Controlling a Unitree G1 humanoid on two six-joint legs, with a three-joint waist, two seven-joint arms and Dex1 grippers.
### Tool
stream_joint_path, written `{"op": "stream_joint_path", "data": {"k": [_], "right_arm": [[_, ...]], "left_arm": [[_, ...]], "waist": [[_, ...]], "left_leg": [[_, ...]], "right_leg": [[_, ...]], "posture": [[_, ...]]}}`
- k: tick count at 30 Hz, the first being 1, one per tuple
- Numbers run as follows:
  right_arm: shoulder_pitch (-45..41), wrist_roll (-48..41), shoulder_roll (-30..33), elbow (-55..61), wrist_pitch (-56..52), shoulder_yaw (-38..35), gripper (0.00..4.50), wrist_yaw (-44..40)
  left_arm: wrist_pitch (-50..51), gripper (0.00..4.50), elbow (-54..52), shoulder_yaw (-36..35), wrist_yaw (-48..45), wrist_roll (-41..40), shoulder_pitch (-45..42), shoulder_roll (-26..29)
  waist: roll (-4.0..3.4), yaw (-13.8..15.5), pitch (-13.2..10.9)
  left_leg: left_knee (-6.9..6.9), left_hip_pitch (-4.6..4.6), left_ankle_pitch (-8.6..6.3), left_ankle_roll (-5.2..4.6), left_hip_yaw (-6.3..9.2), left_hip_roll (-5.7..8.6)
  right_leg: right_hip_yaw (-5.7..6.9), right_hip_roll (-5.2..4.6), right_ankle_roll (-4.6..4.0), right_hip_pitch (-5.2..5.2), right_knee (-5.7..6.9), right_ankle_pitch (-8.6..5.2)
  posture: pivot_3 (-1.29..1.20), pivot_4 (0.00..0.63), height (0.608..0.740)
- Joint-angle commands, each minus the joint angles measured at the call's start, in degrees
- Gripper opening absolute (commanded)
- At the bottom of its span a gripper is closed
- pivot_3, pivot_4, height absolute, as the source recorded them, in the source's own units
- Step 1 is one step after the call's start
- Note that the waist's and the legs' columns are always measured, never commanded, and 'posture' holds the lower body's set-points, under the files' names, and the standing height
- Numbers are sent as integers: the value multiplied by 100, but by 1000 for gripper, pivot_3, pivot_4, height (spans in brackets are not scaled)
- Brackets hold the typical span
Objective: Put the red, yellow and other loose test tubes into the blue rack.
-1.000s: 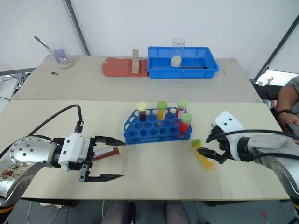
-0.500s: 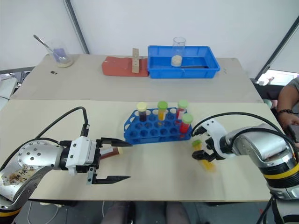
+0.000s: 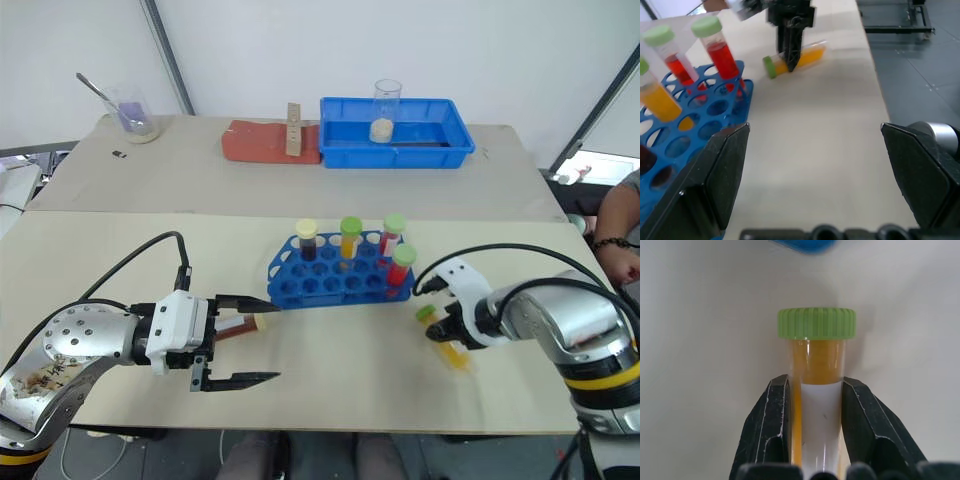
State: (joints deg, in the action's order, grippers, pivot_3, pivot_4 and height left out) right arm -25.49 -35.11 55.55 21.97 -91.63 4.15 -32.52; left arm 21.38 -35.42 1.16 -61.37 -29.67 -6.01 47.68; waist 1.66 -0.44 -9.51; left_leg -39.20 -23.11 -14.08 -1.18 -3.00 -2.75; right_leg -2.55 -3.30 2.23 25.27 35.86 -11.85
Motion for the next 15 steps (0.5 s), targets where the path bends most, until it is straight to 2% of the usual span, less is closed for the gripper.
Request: {"op": "stream_joint_path", "data": {"k": [1,4,8,10,15], "right_arm": [[539,-343,336,832,183,-862,1004,-379],[1171,-755,343,1547,515,-1612,1004,-818],[1496,-1351,-517,2178,1362,-2486,1004,-1009],[1456,-1539,-1091,2329,2009,-2577,1004,-994],[999,-1276,-2655,2330,3202,-2035,1001,-52]], "left_arm": [[-16,4500,172,-149,18,-247,-189,-148],[43,4500,335,-296,87,-426,-303,-271],[107,4500,515,-575,60,-573,-330,-213],[108,4500,620,-695,0,-569,-309,-133],[68,4500,746,-969,-118,-537,-197,58]], "waist": [[0,16,0],[0,16,0],[3,-59,-1],[3,-60,-1],[4,-64,-2]], "left_leg": [[0,-1,0,0,0,1],[0,-2,-1,-1,4,-1],[0,9,-1,-1,7,-9],[0,21,-1,-1,9,-10],[-1,28,3,1,15,-10]], "right_leg": [[0,-1,2,1,0,0],[4,1,6,0,1,-2],[2,14,8,-7,4,-1],[-1,17,6,-11,12,1],[-4,22,-19,-10,19,0]], "posture": [[0,150,729],[0,150,729],[0,150,729],[0,150,729],[0,150,729]]}}
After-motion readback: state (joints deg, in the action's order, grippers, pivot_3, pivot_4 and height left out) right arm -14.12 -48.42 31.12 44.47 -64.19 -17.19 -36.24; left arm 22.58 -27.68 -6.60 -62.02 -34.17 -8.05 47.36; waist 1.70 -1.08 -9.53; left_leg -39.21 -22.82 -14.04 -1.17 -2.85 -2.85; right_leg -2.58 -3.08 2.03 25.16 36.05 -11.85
